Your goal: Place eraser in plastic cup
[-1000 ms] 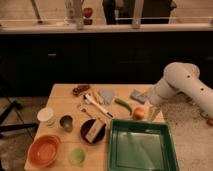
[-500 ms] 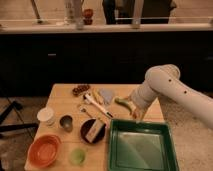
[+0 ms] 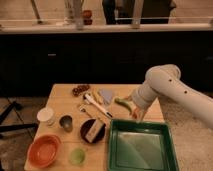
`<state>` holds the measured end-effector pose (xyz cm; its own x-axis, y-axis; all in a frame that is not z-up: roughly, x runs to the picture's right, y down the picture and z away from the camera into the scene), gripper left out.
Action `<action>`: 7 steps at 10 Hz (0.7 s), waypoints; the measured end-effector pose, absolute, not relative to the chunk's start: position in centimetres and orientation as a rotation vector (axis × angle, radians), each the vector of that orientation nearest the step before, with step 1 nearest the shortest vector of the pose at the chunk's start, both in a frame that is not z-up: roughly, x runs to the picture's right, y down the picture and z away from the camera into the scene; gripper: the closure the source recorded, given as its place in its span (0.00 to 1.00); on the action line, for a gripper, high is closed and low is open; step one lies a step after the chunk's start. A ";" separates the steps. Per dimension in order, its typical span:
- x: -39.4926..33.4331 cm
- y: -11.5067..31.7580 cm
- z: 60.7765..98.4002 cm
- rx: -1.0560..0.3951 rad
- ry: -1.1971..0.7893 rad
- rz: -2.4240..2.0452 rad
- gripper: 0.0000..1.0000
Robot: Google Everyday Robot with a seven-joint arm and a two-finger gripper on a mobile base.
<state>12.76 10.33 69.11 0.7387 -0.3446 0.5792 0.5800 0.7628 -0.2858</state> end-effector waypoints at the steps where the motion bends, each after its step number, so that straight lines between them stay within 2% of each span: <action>1: 12.5 10.3 69.2 -0.468 -0.542 -0.533 0.20; 4: 9.5 10.2 69.8 -0.461 -0.587 -0.564 0.20; 7: 3.0 10.6 70.9 -0.478 -0.651 -0.605 0.20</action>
<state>3.00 10.59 70.85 0.6374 -0.3649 0.6787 0.6504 0.7271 -0.2199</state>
